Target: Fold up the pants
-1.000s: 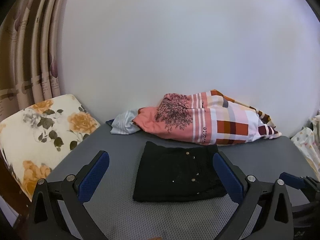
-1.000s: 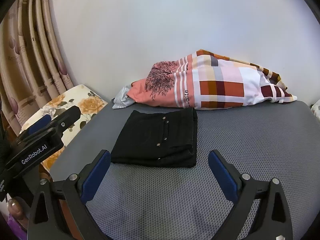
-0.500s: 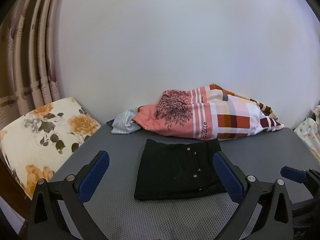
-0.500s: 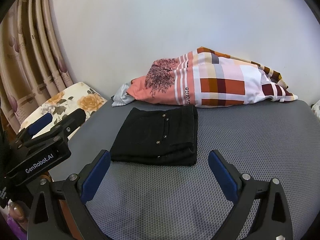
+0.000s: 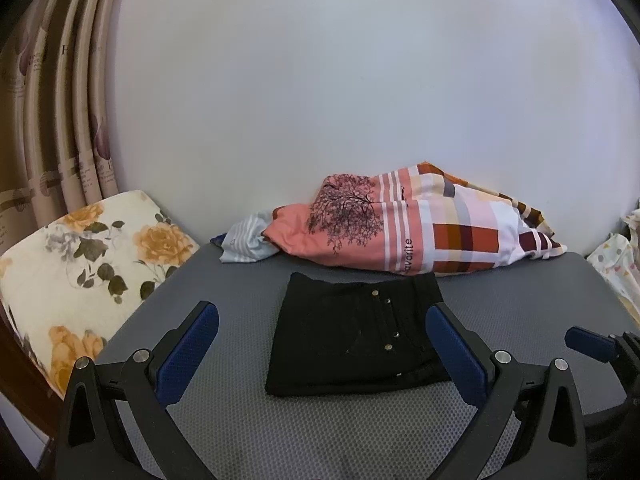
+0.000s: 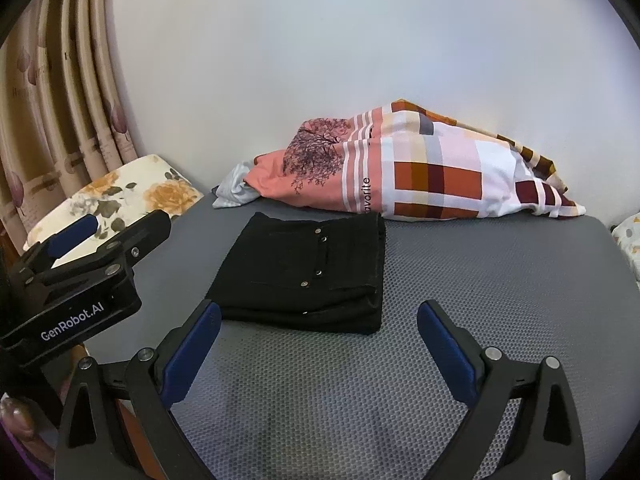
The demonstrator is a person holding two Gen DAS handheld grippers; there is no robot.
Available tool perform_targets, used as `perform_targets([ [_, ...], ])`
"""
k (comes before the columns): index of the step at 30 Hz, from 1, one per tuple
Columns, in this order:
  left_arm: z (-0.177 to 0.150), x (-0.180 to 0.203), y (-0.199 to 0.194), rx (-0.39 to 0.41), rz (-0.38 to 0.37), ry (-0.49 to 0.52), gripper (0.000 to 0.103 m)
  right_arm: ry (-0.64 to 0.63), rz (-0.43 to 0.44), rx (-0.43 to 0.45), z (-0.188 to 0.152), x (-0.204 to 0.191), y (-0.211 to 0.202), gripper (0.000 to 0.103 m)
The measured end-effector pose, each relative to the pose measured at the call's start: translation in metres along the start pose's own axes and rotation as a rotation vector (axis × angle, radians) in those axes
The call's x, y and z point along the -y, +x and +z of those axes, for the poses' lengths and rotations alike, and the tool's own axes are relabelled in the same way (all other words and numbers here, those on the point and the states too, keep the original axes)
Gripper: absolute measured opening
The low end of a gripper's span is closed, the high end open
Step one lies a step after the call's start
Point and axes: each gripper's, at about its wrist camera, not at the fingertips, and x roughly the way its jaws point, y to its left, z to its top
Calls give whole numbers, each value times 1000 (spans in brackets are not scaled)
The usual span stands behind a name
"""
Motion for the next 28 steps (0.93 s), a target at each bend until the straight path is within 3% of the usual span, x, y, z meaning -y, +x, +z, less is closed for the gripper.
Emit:
perform_targets([
  [20,-7,1,13,-49,17,-7,103,-5,-10,-28,0,5,13,99],
  [28,-8,-6,10,-29,20,-38,103,-8,-8,-32,2,6,16,98],
])
